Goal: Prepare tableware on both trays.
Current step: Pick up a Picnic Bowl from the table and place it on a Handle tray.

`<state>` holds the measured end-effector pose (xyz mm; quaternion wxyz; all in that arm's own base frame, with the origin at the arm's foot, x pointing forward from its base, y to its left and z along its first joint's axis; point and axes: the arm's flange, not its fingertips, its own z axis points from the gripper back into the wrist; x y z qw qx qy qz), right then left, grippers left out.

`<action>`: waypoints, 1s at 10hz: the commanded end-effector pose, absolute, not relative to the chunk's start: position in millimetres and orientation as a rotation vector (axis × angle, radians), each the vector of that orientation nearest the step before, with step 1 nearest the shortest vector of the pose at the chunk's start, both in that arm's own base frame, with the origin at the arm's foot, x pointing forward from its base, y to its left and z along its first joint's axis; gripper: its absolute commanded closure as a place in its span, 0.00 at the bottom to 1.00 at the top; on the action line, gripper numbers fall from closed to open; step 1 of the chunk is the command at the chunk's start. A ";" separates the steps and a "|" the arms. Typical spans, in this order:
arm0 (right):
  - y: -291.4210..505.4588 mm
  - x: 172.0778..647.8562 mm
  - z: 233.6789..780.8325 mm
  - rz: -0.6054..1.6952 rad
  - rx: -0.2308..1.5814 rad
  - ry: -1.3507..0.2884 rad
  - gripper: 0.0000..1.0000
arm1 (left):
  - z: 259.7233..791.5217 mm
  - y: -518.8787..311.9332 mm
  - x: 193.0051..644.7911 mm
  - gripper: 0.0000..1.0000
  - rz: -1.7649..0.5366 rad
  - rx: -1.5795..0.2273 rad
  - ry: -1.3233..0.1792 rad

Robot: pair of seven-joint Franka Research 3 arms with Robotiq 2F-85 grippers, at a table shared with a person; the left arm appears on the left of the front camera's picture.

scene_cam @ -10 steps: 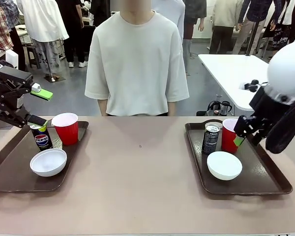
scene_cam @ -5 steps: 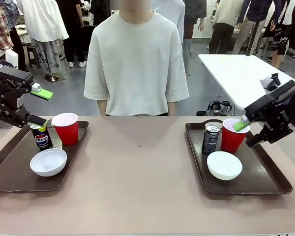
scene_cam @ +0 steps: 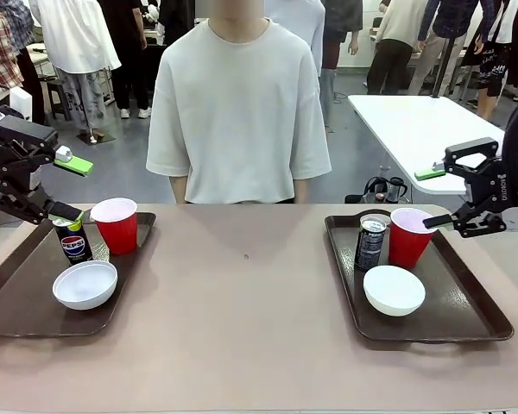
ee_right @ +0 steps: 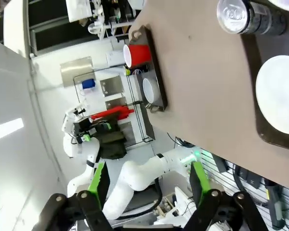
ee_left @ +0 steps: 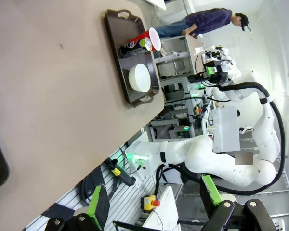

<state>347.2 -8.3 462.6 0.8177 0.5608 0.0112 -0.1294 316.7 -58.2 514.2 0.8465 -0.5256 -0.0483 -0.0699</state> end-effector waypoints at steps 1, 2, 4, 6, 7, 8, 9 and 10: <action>41.3 257.8 410.6 -0.141 1.177 0.021 0.13 | 513.7 -58.8 317.2 0.00 -0.160 -1.124 -0.110; 43.3 257.3 410.4 -0.117 1.174 0.026 0.13 | 513.7 -58.8 317.2 0.00 -0.160 -1.124 -0.110; 45.2 253.5 413.2 -0.078 1.165 0.036 0.13 | 513.7 -58.8 317.2 0.00 -0.160 -1.124 -0.110; 22.1 343.9 460.4 -0.139 1.168 0.051 0.13 | 513.7 -58.8 317.2 0.00 -0.160 -1.124 -0.110; 22.1 343.9 460.4 -0.139 1.168 0.051 0.13 | 513.7 -58.8 317.2 0.00 -0.160 -1.124 -0.110; 22.1 343.9 460.4 -0.139 1.168 0.051 0.13 | 513.7 -58.8 317.2 0.00 -0.160 -1.124 -0.110; 22.1 343.9 460.4 -0.139 1.168 0.051 0.13 | 513.7 -58.8 317.2 0.00 -0.160 -1.124 -0.110; 22.1 343.9 460.4 -0.139 1.168 0.051 0.13 | 513.7 -58.8 317.2 0.00 -0.160 -1.124 -0.110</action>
